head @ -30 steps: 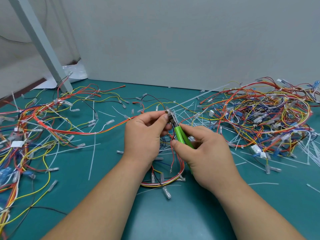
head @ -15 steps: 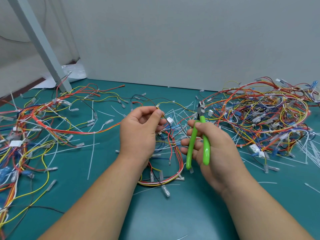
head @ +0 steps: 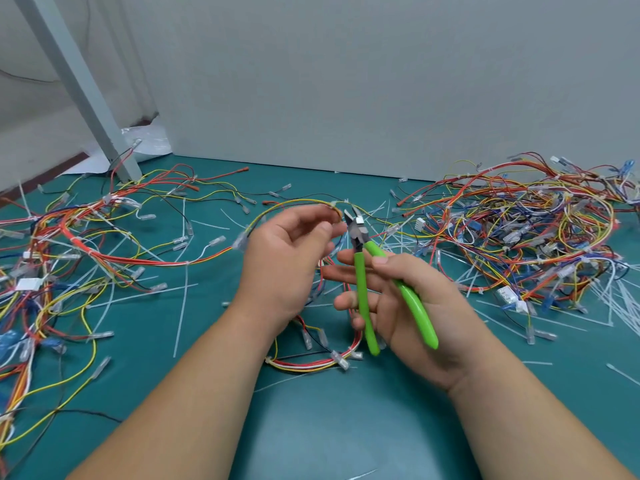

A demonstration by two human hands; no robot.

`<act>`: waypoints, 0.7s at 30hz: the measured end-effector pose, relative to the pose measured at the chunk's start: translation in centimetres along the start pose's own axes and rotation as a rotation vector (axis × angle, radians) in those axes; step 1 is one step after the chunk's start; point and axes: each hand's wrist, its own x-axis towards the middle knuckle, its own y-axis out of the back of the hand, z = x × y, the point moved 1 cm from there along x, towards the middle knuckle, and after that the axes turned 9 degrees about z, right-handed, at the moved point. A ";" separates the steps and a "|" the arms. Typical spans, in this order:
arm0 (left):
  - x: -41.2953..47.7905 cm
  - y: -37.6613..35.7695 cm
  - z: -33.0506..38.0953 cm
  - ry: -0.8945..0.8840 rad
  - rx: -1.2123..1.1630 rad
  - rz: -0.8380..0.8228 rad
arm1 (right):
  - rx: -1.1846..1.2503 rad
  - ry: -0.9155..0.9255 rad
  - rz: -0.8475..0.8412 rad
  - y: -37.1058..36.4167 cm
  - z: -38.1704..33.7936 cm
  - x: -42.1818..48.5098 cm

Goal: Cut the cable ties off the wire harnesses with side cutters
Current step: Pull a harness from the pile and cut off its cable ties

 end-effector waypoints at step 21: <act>0.3 3.7 0.1 -0.146 1.496 -0.003 | 0.303 0.118 0.149 1.2 -1.2 0.5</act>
